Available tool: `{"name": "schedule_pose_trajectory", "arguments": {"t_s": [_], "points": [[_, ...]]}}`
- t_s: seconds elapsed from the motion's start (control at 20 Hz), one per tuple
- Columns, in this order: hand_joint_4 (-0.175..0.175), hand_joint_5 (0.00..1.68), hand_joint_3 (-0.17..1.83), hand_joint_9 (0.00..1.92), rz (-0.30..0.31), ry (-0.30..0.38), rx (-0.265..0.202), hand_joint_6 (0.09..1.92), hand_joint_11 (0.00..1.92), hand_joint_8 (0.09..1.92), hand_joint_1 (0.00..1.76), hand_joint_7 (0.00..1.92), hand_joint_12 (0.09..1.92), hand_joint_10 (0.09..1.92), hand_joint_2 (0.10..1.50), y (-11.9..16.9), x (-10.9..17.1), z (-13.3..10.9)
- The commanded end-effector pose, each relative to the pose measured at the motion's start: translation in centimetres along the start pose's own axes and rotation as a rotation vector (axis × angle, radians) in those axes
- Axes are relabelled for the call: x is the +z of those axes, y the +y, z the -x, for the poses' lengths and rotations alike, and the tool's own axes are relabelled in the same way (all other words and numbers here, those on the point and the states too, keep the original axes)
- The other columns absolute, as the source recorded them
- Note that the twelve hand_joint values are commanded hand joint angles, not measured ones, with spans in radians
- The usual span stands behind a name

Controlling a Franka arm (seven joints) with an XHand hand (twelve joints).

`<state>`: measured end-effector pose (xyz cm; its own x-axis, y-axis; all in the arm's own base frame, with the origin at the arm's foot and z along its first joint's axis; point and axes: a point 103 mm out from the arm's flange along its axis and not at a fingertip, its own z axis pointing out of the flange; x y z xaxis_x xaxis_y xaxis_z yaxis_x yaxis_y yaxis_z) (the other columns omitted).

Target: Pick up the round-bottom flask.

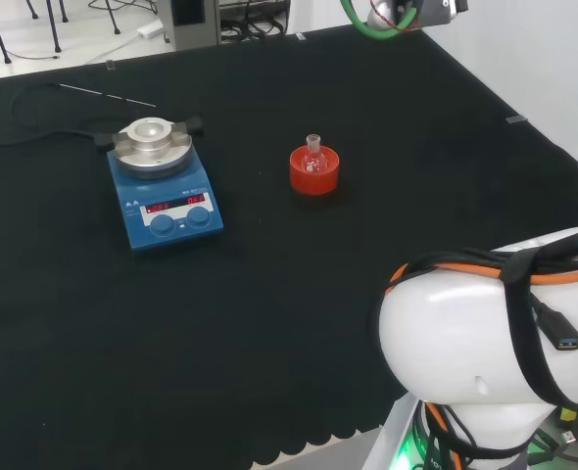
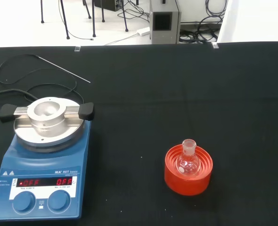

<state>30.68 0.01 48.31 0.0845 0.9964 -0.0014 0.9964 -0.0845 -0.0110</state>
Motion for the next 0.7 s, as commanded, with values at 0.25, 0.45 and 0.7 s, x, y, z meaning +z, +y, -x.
{"name": "schedule_pose_trajectory", "arguments": {"t_s": [0.25,0.45,0.7], "points": [[-0.03,0.3,0.4,0.22,0.028,-0.007,0.001,0.09,0.0,0.57,0.02,0.13,1.16,0.65,1.26,-2.1,-2.1,-1.3],[-0.031,0.3,0.37,0.22,0.016,-0.013,0.004,0.09,0.0,0.57,0.03,0.13,1.16,0.65,1.26,-1.9,-1.7,-1.4],[-0.033,0.28,0.33,0.23,-0.01,-0.003,0.008,0.09,0.0,0.58,0.15,0.14,1.16,0.65,1.22,-0.9,0.5,-1.1]]}}
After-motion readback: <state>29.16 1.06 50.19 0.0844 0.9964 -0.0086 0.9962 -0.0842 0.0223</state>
